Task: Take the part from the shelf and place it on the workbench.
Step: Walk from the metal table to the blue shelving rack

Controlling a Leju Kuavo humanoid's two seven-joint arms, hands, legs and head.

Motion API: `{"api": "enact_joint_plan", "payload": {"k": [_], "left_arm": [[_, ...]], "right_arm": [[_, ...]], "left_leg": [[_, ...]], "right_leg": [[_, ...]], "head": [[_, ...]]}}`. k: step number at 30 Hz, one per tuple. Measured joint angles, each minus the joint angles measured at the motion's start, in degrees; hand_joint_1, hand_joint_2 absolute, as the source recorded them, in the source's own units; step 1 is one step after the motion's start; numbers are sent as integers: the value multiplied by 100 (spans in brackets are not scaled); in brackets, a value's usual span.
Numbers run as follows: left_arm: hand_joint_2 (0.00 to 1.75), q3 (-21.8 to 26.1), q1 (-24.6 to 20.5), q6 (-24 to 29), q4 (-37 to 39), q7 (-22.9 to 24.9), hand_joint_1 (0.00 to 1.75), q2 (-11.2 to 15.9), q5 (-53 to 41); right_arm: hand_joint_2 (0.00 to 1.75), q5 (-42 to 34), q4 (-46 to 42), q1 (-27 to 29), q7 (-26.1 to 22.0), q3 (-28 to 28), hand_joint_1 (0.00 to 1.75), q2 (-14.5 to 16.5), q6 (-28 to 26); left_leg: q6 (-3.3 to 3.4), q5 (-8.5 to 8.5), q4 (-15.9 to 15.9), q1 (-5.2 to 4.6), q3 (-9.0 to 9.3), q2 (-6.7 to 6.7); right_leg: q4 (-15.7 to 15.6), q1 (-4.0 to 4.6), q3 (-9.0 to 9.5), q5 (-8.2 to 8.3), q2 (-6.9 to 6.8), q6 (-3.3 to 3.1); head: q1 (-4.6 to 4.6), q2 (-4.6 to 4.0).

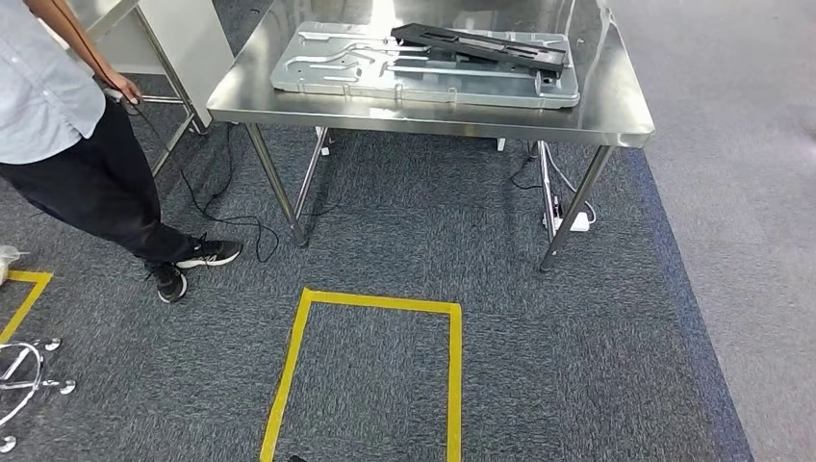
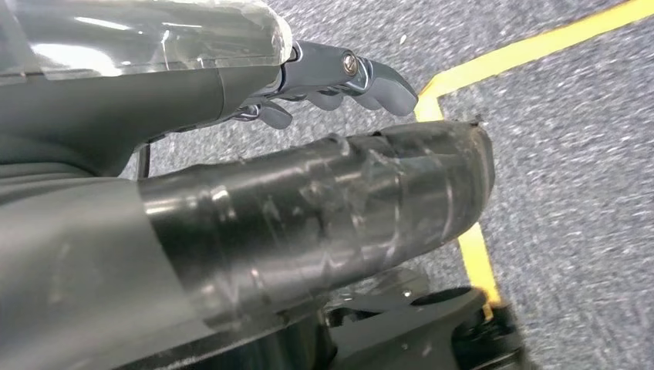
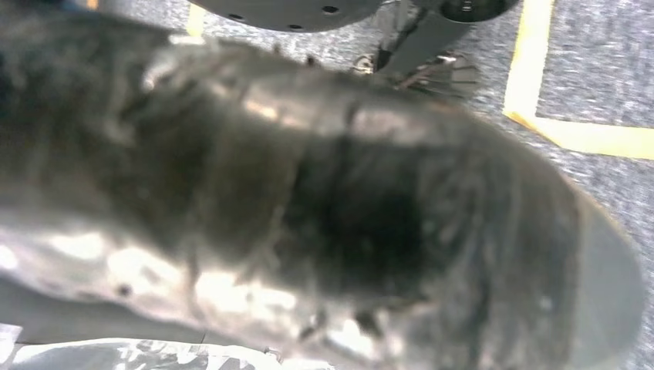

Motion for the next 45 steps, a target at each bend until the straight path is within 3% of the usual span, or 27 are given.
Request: {"api": "enact_joint_plan", "payload": {"k": [1, 4, 6, 9, 10, 11, 13, 14, 15, 16, 17, 19, 21, 24, 25, 27, 29, 30, 31, 32, 35, 36, 39, 40, 42, 44, 45], "left_arm": [[0, 0, 2, 0, 0, -1, 0, 1, 0], [0, 0, -12, 0, 0, -3, 0, 1, 0], [0, 0, -21, 0, 0, -8, 0, 1, 0], [0, 0, -9, 0, 0, -10, 0, 2, 1], [0, 0, -11, 0, 0, -10, 0, 2, 2], [0, 0, -15, 0, 0, -11, 0, 3, 2], [0, 0, -16, 0, 0, -12, 0, 3, 1], [0, 0, -10, 0, 0, -12, 0, 3, 2], [0, 0, -6, 0, 0, -12, 0, 3, 4], [0, 0, -4, 0, 0, -12, 0, 4, 5], [0, 0, -4, 0, 0, -12, 0, 4, 5], [0, 0, -7, 0, 0, -12, 0, 3, 1], [0, 0, -10, 1, 0, -13, 0, 2, 1], [0, 0, -10, 3, 0, -14, 0, 1, 10], [0, 0, -8, 4, 0, -14, 0, 1, 13], [0, 0, -6, 6, 0, -13, 0, 3, 26], [0, 0, -3, 7, 0, -12, 0, 4, 42], [0, 0, -1, 7, 0, -12, 0, 5, 47], [0, 0, 1, 7, 0, -12, 0, 5, 51], [0, 0, 1, 8, 0, -12, 0, 5, 53], [0, 0, -19, 11, 0, -14, 0, 5, 57], [0, 0, -24, 14, 0, -15, 0, 5, 57], [0, 1, -12, 19, 0, -17, 0, 5, 67], [0, 2, -11, 21, 0, -17, 0, 5, 73], [0, 2, -18, 25, 0, -20, 0, 7, 81], [0, 2, -17, 26, 0, -22, 0, 7, 83], [0, 2, -13, 26, 0, -24, 0, 8, 81]], "right_arm": [[0, 0, 0, 2, 0, -1, 0, 1, 11], [0, -1, 0, 1, 0, -1, 0, 2, 32], [0, 0, 0, -1, 0, -1, 0, 1, 37], [0, 0, 0, 1, 0, -1, 0, 0, 42], [0, 0, 0, 3, 0, -1, 0, 0, 43], [0, 1, 0, 5, 0, -1, 0, 0, 45], [0, 4, 0, 4, 0, -1, 0, 0, 53], [0, 8, 0, 5, 1, -1, 0, 0, 58], [0, 13, 1, 7, 1, -1, 0, 0, 61], [0, 16, 1, 9, 4, -1, 0, 0, 64], [0, 18, 2, 9, 9, -1, 0, 0, 66], [0, 25, 1, 2, 17, -1, 0, 0, 66], [0, 34, 0, -5, 22, -1, 0, 0, 66], [0, 47, 2, 1, 42, -2, 0, 0, 66], [0, 50, 3, 2, 48, -3, 0, 0, 66], [0, 58, 6, -2, 55, -3, 0, 1, 65], [0, 68, 7, -1, 60, -3, 0, 2, 66], [0, 72, 7, 1, 65, -3, 0, 2, 68], [0, 73, 7, 3, 70, -4, 0, 2, 71], [0, 75, 7, 4, 75, -4, 0, 3, 73], [0, 80, 7, 2, 80, -4, 0, 13, 78], [0, 81, 7, 1, 80, -4, 0, 15, 78], [0, 88, 7, -1, 83, -5, 0, 15, 81], [0, 90, 7, 0, 85, -6, 0, 14, 81], [0, 94, 7, 4, 92, -7, 0, 13, 82], [0, 95, 7, 4, 98, -8, 0, 13, 83], [0, 95, 7, 5, 101, -8, 0, 13, 88]], "left_leg": [[0, 58, -78, 4, 109, 0], [51, 459, -1253, -2, 864, -4], [108, 541, -1680, -30, 1078, -12], [218, 636, -1719, -39, 1031, -5], [269, 686, -1740, -28, 1007, 5], [316, 740, -1758, -15, 969, 15], [368, 820, -1751, -20, 861, 28], [372, 852, -1738, -28, 803, 33], [371, 880, -1724, -36, 750, 38], [368, 901, -1706, -42, 704, 41], [361, 917, -1682, -45, 664, 40], [338, 935, -1619, -54, 599, 38], [287, 958, -1572, -73, 553, 38], [184, 1000, -1560, -82, 517, 33], [150, 934, -1507, -80, 482, 26], [87, 569, -1091, -56, 307, 12], [40, 116, -343, -32, 54, 9], [25, -3, -72, -23, -7, 9], [17, -11, -7, -14, 34, 9], [16, 85, -187, -6, 195, 10], [56, 458, -1394, -4, 950, 1], [80, 508, -1625, -14, 1070, -5], [183, 591, -1696, -34, 1047, -8], [230, 636, -1707, -29, 1030, 1], [324, 731, -1733, -19, 965, 20], [366, 799, -1726, -37, 861, 29], [369, 827, -1718, -47, 806, 32]], "right_leg": [[22, 0, -50, 21, -1, 10], [87, 4, -146, 71, 5, 64], [105, 13, -172, 112, 5, 128], [102, 4, -193, 161, 10, 247], [175, -1, -230, 79, 15, 272], [361, -2, -310, -90, 20, 290], [1049, -7, -575, -585, 25, 309], [1401, -7, -691, -771, 25, 320], [1614, -7, -732, -853, 25, 327], [1603, -7, -656, -820, 24, 324], [1351, -6, -455, -691, 24, 313], [526, 6, 78, -416, 25, 264], [51, 35, 325, -311, 28, 208], [-4, 30, 281, -237, 27, 121], [-20, 12, 257, -195, 20, 80], [-42, -12, 180, -110, 3, 13], [-30, -6, 74, -43, -3, -5], [-16, -5, 21, -12, -5, 0], [3, -5, -31, 13, -7, 9], [26, -7, -78, 34, -7, 21], [99, 1, -175, 83, 1, 85], [112, 6, -192, 104, 2, 118], [120, 3, -216, 166, 3, 236], [167, -6, -240, 117, 6, 269], [534, -18, -387, -215, 13, 316], [1256, -18, -647, -680, 17, 348], [1553, -18, -732, -816, 18, 356]], "head": [[0, 0], [0, 0], [2, 0], [4, 0], [8, 0], [11, 0], [16, 0], [14, 0], [14, 0], [13, 0], [14, 0], [14, 0], [11, 0], [11, 0], [9, 0], [1, 0], [-4, 0], [-4, 0], [-4, 0], [-4, 0], [-2, 0], [-1, 0], [2, 0], [3, 0], [5, 0], [5, 0], [4, 0]]}}
